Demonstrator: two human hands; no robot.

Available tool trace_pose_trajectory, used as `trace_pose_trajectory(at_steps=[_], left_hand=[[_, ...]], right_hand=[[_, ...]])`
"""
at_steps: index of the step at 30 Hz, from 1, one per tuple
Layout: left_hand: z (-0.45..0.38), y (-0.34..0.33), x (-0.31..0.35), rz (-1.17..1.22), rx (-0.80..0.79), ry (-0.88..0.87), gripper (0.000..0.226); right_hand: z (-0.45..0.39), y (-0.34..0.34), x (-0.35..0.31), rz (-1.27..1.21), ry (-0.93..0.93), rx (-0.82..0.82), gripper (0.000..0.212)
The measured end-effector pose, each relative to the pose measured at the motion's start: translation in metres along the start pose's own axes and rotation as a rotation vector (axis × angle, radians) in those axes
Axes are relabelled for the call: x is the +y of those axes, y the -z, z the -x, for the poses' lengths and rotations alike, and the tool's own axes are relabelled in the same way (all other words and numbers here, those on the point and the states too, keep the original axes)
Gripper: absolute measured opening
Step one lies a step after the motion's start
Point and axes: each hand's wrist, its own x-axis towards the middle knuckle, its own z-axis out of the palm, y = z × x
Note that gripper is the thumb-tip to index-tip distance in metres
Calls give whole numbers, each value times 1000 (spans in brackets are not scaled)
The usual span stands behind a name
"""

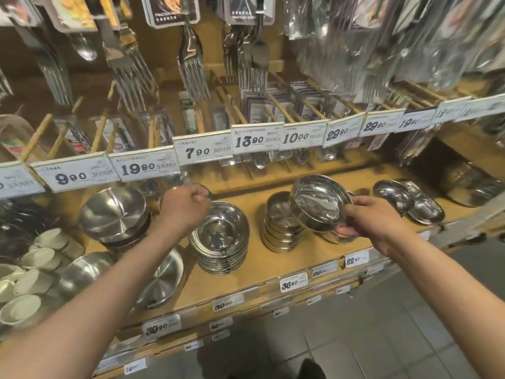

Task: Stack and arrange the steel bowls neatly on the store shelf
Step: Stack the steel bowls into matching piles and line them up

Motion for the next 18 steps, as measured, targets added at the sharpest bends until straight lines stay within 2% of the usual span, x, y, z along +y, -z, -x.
trace_pose_trajectory(at_steps=[3,6,8,10,13,15,18], left_hand=[[16,-16,26,299,-170,44,12],[27,-40,62,491,-421,49,10],[32,-58,87,614,-545,125,30],[34,-73,106,632,-517,164,40],[34,-85,121,566,-363,226,20],[37,-91,127,544,-320,296,15],[40,-104,141,589,-291,366,24]], right_hand=[[-5,7,-4,-35,-30,-17,12],[-8,9,-10,-49,-45,-74,5],[-10,7,-12,-87,-53,-146,9],[-16,6,-14,-108,-43,-201,15],[-28,12,-16,-108,-34,-254,24],[-39,19,-18,-62,-13,-282,28],[-57,31,-21,17,4,-341,24]])
